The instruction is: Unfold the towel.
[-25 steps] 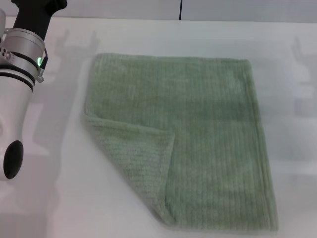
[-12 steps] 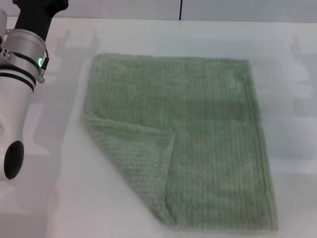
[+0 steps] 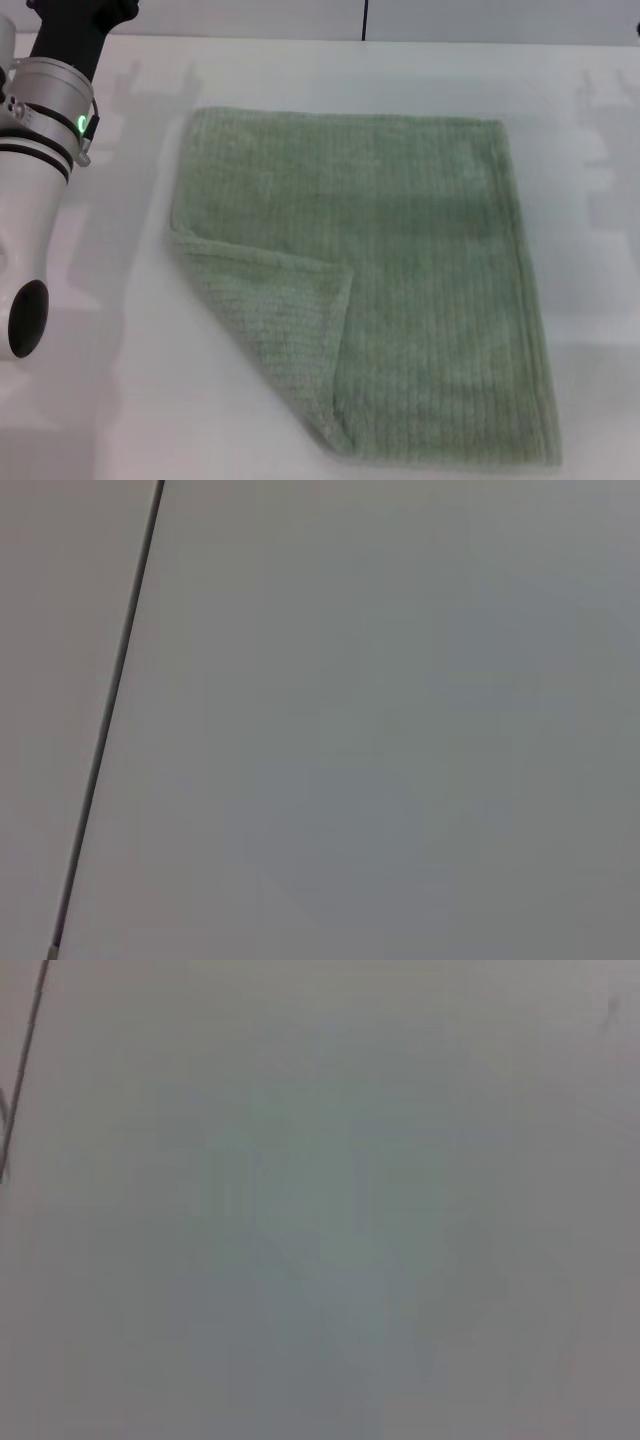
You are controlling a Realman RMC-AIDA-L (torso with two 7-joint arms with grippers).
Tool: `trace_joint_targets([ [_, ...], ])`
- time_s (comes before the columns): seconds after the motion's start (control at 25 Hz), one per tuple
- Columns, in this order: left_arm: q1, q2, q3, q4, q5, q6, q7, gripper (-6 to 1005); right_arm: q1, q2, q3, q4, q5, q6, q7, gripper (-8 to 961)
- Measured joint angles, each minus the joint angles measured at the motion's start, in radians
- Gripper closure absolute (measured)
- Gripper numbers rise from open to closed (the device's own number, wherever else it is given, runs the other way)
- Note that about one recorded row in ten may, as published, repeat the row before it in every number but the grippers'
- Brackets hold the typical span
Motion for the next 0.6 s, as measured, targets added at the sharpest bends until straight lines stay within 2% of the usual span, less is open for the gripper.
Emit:
trace_joint_targets([
  [0.16, 0.0, 0.0, 0.003, 0.008, 0.0, 0.0, 0.001, 191, -0.005, -0.001, 0.003, -0.073, 0.0, 0.122, -0.002, 563],
  [0.36, 0.005, 0.002, 0.003, 0.022, 0.0, -0.002, 0.0, 191, -0.029, -0.01, 0.026, -0.24, -0.001, 0.368, -0.046, 759],
  [0.44, 0.007, 0.002, 0.002, 0.024, 0.0, -0.004, -0.001, 190, -0.052, -0.009, 0.079, -0.339, -0.001, 0.501, -0.125, 848],
  [0.48, 0.007, 0.003, 0.001, 0.028, 0.0, -0.006, -0.001, 190, -0.071, -0.004, 0.139, -0.422, -0.001, 0.624, -0.193, 893],
  [0.52, 0.007, 0.003, 0.001, 0.028, 0.0, -0.006, -0.001, 190, -0.071, -0.004, 0.139, -0.422, -0.001, 0.624, -0.193, 901],
  [0.6, 0.008, 0.003, 0.001, 0.033, 0.0, -0.007, -0.001, 190, -0.082, -0.003, 0.192, -0.5, -0.001, 0.758, -0.226, 916],
])
